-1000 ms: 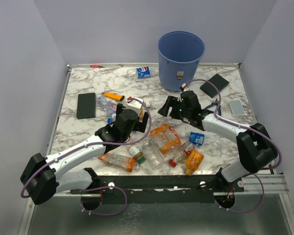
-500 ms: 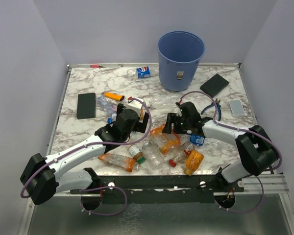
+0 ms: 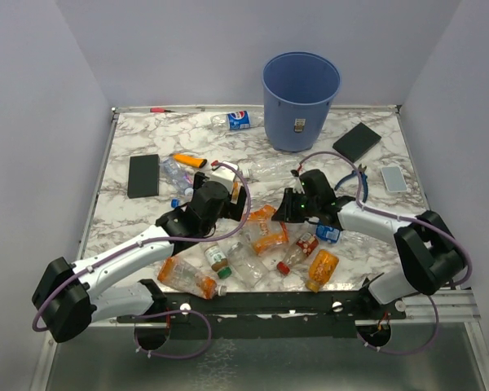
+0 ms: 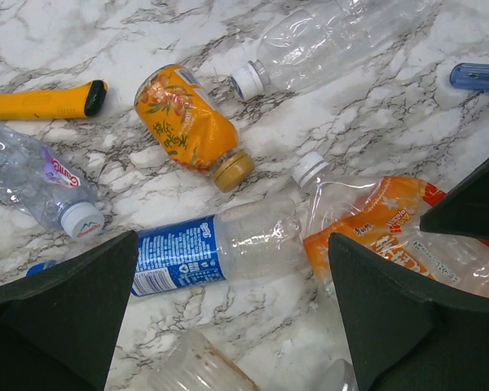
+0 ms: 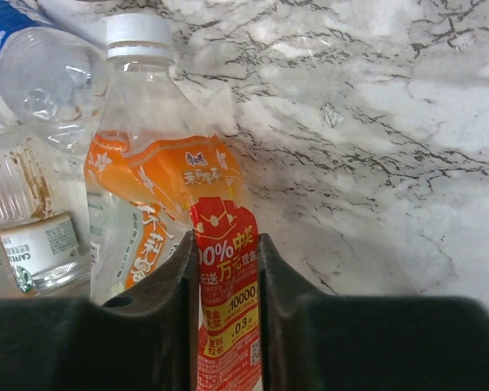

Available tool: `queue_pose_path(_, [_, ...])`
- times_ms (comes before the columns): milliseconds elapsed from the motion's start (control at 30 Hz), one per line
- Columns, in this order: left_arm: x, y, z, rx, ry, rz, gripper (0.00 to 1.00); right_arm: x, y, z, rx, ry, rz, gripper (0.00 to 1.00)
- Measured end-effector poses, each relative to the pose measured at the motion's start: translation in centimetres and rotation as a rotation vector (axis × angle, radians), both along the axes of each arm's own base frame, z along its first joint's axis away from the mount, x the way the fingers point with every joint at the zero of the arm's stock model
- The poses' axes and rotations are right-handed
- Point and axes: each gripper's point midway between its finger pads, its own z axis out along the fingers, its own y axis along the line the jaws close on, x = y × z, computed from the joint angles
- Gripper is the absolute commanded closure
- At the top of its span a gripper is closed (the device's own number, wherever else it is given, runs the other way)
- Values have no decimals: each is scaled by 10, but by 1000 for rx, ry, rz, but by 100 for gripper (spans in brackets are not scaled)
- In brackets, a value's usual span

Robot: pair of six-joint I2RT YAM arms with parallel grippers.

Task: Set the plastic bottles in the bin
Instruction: Pick up the plastic bottle at the center of the board.

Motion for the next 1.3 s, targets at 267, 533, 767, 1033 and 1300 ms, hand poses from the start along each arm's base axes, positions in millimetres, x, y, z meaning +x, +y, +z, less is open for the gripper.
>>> queue_pose_path(267, [-1,0,12,-46,-19,8,1,8,-8,38,9,-104,-38,99])
queue_pose_path(533, [-4,-1,55,-202,-108,9,1,19,-23,120,75,-339,-126,99])
queue_pose_path(767, [-31,-24,129,-488,-226,-176,1,5,-25,196,295,-587,-127,99])
queue_pose_path(1033, [-72,-77,155,-724,-130,-486,1,-8,-16,221,452,-675,-76,99])
queue_pose_path(1300, [-82,-82,178,-832,-135,-554,1,-18,-21,241,526,-750,-82,99])
